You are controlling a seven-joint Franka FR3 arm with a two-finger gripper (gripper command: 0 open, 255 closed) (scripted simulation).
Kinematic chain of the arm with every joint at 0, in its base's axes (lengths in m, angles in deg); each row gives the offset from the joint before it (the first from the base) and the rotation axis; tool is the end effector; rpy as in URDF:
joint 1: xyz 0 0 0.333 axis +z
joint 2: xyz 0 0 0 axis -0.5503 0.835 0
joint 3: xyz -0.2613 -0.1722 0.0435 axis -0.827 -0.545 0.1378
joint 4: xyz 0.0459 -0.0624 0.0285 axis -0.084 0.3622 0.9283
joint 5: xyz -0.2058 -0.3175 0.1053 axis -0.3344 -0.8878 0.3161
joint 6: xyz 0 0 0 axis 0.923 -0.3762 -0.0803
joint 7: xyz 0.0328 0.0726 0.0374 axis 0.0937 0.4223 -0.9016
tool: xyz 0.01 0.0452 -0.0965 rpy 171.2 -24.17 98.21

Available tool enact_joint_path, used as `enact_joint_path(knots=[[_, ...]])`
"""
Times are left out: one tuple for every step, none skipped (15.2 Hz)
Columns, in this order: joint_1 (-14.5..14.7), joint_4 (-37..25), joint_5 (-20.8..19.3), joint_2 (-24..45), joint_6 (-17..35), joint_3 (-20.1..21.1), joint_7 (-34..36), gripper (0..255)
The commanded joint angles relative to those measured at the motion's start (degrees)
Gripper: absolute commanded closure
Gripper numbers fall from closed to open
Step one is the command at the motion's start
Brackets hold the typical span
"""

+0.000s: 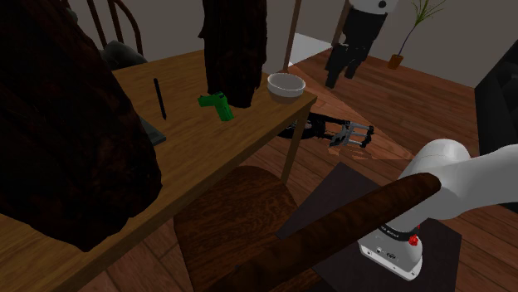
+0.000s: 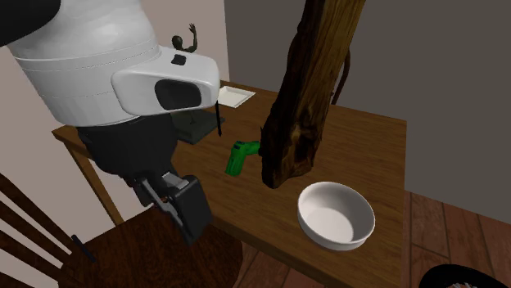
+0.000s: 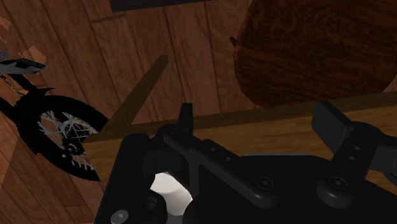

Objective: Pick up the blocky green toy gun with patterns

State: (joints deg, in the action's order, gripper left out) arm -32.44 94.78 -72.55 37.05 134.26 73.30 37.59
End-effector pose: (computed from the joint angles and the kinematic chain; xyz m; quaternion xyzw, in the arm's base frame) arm 0.3026 0.0333 0.6171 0.9990 -0.0386 0.0164 0.0152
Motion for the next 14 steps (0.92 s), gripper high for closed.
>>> enact_joint_path(knots=[[0.0,0.0,0.0,0.0,0.0,0.0,0.0,0],[0.1,-0.57,0.17,2.0,1.35,0.36,0.18,0],[0.19,-1.22,0.33,4.03,2.64,0.71,0.36,0],[0.28,-1.94,0.45,6.08,3.89,1.07,0.54,0],[0.36,-2.74,0.56,8.16,5.08,1.42,0.73,0],[0.43,-3.61,0.64,10.25,6.22,1.78,0.92,0],[0.51,-4.56,0.69,12.36,7.3,2.14,1.11,0],[0.57,-5.58,0.72,14.49,8.32,2.49,1.31,0],[0.64,-6.67,0.72,16.63,9.29,2.84,1.51,0],[0.7,-7.83,0.69,18.78,10.19,3.2,1.73,0],[0.76,-9.07,0.63,20.94,11.03,3.55,1.95,0],[0.82,-10.38,0.54,23.12,11.8,3.89,2.18,0],[0.88,-11.76,0.42,25.3,12.51,4.24,2.41,0],[0.95,-13.21,0.27,27.5,13.16,4.59,2.66,0]])
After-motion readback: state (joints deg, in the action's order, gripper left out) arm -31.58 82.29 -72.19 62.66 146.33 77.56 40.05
